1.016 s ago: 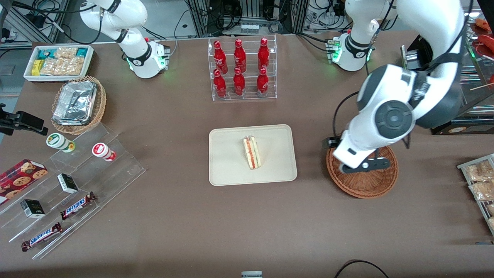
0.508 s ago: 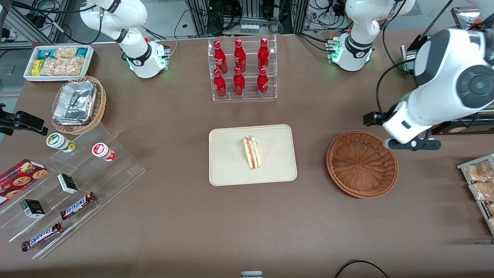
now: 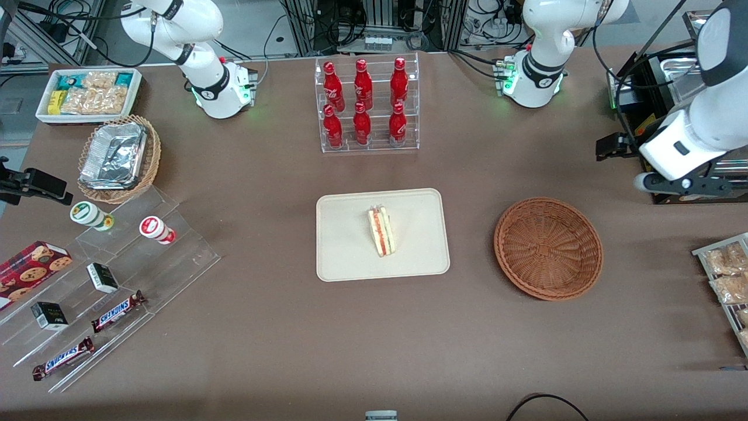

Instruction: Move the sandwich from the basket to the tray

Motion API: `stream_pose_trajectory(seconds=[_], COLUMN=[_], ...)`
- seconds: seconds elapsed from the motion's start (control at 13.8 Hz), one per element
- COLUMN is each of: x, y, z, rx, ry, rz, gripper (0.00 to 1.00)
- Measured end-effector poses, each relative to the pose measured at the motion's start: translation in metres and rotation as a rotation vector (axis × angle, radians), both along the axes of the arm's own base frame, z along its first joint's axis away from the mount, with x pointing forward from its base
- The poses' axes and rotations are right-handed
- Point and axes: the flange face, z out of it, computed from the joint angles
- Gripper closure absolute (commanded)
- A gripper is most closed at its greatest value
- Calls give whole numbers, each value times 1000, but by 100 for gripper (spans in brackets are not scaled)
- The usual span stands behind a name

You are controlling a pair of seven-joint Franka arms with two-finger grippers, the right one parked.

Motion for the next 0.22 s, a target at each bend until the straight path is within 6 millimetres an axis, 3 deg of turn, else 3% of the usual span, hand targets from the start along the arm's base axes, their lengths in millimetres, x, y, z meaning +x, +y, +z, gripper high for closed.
stream_pose_trajectory(seconds=[0.22], x=[-3], y=[14], z=[8], rx=[-3], ry=[-14], rz=[10], gripper=[0])
